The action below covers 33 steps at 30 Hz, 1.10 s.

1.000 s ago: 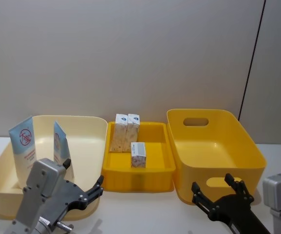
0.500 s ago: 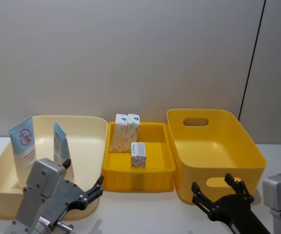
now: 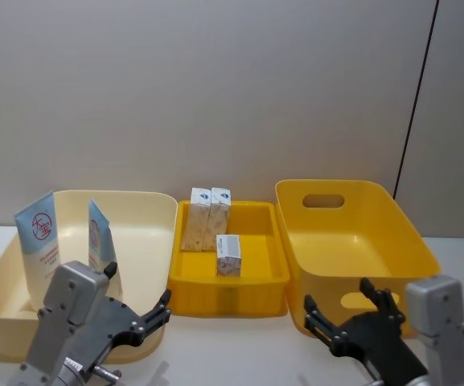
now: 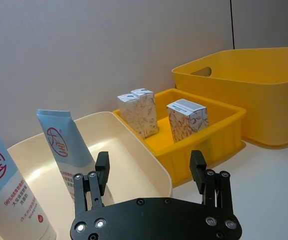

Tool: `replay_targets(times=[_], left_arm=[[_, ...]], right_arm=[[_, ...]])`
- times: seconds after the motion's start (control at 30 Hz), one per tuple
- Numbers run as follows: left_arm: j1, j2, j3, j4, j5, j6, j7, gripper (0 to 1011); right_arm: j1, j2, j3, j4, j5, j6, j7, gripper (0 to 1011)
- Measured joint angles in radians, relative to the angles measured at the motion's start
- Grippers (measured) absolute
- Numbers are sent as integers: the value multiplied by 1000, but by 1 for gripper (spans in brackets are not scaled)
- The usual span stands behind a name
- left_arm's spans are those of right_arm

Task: Bimanual collaborative sorting of washing and personal care products

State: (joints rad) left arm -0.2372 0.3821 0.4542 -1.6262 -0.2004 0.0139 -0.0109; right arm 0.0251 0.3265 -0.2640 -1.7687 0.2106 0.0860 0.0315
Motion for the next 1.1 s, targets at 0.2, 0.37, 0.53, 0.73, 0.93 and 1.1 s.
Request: replay_targets(times=[0.2,0.37,0.53,0.73,0.93,1.1], left_arm=[[0,0,0,0,0,0,0,1003],[0,0,0,0,0,0,0,1003],[0,0,0,0,0,0,0,1003],[0,0,0,0,0,0,0,1003],[0,0,0,0,0,0,0,1003],[0,0,0,0,0,0,0,1003]], right_arm=[[42,-16,-41,3,-54,46,-14,1001],[86,-35,-74,6,-87,90,-14,1001],[120,-60,-92,15,-104,122,-18,1001],[162,-104,-101,41,-115,164,-36,1001],[201,-150,-101,78,-117,219,-57,1001],[238,-180,-100,122,-117,262,-64,1001]])
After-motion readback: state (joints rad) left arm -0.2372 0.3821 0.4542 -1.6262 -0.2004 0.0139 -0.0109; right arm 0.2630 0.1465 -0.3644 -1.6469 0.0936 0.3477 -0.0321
